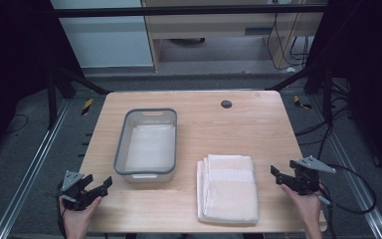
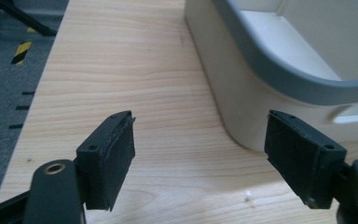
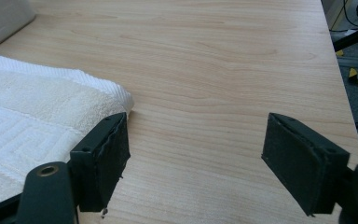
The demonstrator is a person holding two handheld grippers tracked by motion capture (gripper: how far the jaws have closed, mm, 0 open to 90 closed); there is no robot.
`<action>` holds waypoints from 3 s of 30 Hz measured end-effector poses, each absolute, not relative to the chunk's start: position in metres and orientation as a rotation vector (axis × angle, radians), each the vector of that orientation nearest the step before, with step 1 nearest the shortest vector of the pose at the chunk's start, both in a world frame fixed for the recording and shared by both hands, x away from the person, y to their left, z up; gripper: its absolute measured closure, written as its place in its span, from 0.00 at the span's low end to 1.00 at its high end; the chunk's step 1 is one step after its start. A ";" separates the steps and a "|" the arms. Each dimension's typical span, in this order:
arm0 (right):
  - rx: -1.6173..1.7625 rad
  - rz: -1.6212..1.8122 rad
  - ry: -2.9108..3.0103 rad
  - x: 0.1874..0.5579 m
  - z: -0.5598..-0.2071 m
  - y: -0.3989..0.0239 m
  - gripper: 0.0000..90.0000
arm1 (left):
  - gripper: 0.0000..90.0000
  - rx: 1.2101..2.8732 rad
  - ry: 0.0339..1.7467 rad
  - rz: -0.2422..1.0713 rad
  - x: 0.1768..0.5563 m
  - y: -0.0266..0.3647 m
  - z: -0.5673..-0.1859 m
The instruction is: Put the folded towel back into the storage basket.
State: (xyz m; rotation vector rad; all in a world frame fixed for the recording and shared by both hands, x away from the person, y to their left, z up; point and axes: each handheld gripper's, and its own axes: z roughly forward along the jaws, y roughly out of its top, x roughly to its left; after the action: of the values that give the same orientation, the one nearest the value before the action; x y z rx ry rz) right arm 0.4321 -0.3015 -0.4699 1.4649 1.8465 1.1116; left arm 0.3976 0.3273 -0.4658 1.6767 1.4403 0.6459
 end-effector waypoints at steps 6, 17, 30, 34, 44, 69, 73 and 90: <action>1.434 1.115 1.872 0.432 -0.467 -0.296 0.26 | 0.23 1.690 1.403 0.646 0.396 0.318 -0.463; 1.370 1.164 1.873 0.429 -0.454 -0.283 0.28 | 0.22 1.665 1.359 0.650 0.392 0.310 -0.455; 1.328 1.208 1.892 0.431 -0.441 -0.280 0.36 | 0.24 1.658 1.308 0.612 0.396 0.300 -0.439; 1.321 1.221 1.889 0.433 -0.436 -0.281 0.37 | 0.24 1.644 1.294 0.627 0.399 0.299 -0.429; 1.311 1.236 1.885 0.437 -0.425 -0.280 0.38 | 0.27 1.627 1.270 0.646 0.405 0.296 -0.415; 1.256 1.306 1.911 0.452 -0.400 -0.259 0.44 | 0.30 1.716 1.119 0.586 0.418 0.219 -0.401; 1.259 1.296 1.940 0.454 -0.404 -0.257 0.44 | 0.31 1.742 1.096 0.567 0.417 0.204 -0.404; 1.232 1.262 2.022 0.454 -0.416 -0.250 0.40 | 0.31 1.835 1.011 0.494 0.401 0.164 -0.419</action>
State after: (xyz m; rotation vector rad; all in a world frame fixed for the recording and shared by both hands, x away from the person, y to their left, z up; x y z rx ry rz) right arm 0.4540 -0.2503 -0.4158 1.2324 2.0222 1.2622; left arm 0.4009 0.1639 -0.4185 1.8354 1.0109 0.4940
